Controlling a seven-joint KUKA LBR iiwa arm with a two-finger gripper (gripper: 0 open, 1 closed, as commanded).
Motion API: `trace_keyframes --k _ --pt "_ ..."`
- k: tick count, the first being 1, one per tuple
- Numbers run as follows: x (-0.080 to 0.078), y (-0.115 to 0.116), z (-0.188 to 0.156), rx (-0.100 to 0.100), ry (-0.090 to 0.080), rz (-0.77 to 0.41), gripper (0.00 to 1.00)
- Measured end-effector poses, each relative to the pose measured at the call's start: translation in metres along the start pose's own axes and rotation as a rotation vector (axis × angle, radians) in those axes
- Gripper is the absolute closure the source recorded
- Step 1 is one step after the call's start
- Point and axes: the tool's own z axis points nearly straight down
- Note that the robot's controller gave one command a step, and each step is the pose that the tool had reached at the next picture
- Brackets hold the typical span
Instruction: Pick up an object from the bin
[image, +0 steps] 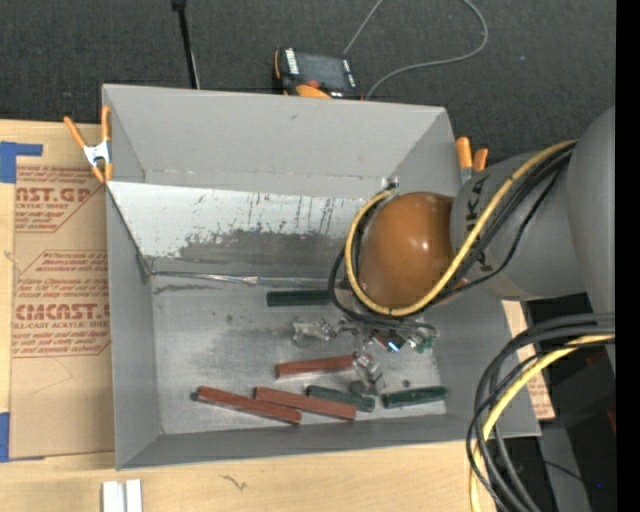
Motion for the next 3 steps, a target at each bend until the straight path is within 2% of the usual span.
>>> trace_keyframes --k 1,3 --pt "-0.0021 -0.0017 -0.0054 0.007 -0.008 0.001 1.00" --pt "-0.0021 -0.0015 -0.0054 0.006 -0.008 0.001 1.00"
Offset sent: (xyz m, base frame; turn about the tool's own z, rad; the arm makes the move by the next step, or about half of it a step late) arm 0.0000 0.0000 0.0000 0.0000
